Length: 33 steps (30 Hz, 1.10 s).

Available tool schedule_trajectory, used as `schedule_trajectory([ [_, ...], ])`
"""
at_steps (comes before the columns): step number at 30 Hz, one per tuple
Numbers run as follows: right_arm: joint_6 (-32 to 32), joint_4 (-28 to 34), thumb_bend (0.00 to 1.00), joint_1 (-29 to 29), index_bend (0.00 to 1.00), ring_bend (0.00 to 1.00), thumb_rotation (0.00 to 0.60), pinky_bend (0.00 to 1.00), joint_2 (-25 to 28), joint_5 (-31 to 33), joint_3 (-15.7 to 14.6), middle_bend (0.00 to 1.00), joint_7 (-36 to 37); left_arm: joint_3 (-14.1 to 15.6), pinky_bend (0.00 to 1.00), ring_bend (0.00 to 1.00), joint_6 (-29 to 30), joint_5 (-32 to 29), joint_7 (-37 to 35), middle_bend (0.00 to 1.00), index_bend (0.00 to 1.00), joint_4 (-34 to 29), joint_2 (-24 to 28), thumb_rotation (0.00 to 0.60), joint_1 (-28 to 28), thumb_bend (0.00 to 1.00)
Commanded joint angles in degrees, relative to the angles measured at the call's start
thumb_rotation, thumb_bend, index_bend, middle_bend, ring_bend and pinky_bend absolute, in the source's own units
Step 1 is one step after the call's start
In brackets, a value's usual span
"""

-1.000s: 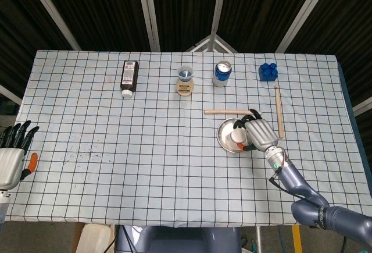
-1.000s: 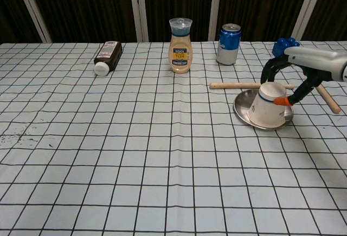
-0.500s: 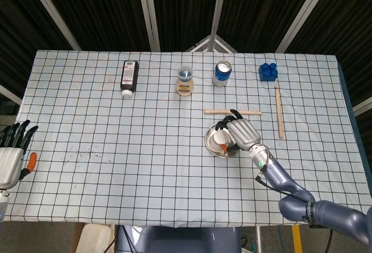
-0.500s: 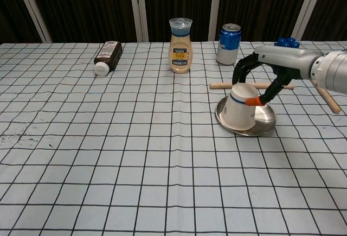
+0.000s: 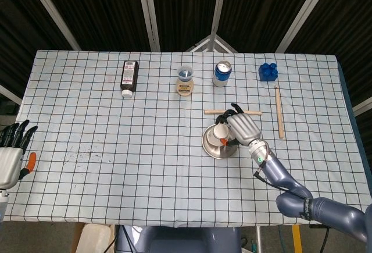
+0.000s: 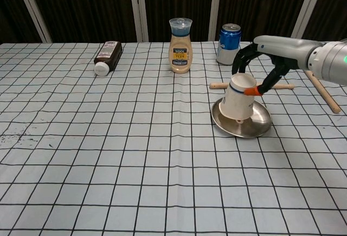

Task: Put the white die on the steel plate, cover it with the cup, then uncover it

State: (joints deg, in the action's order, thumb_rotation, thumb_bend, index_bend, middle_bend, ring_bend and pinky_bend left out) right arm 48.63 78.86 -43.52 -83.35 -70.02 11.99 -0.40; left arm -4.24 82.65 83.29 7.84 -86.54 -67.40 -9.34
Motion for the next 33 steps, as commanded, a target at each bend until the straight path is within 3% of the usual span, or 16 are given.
schedule_trajectory([
  [1, 1.11, 0.82, 0.37, 0.68, 0.47, 0.22, 0.600, 0.00, 1.20, 0.14, 0.25, 0.47, -0.08, 0.04, 0.00, 0.00, -0.32, -0.12, 0.26, 0.00, 0.11, 0.06, -0.13, 0.600, -0.14, 0.71],
  [14, 0.89, -3.04, 0.37, 2.17, 0.47, 0.22, 0.600, 0.00, 5.18, 4.02, 1.00, 0.47, -0.82, -0.16, 0.00, 0.00, -0.35, -0.71, 0.49, 0.00, 0.10, -0.23, -0.07, 0.600, -0.06, 0.71],
  [23, -2.57, -12.38, 0.37, 2.14, 0.47, 0.22, 0.600, 0.00, 3.19, 5.58, -0.30, 0.47, -0.14, -0.27, 0.00, 0.00, 0.05, -0.96, 1.21, 0.00, 0.10, -0.43, -0.26, 0.600, 0.12, 0.71],
  [33, -4.96, -15.54, 0.37, 2.50, 0.47, 0.22, 0.600, 0.00, 1.96, 4.27, -1.25, 0.47, 3.90, -0.22, 0.00, 0.00, -1.11, -1.45, 2.52, 0.00, 0.10, -0.12, -0.85, 0.600, -0.43, 0.71],
])
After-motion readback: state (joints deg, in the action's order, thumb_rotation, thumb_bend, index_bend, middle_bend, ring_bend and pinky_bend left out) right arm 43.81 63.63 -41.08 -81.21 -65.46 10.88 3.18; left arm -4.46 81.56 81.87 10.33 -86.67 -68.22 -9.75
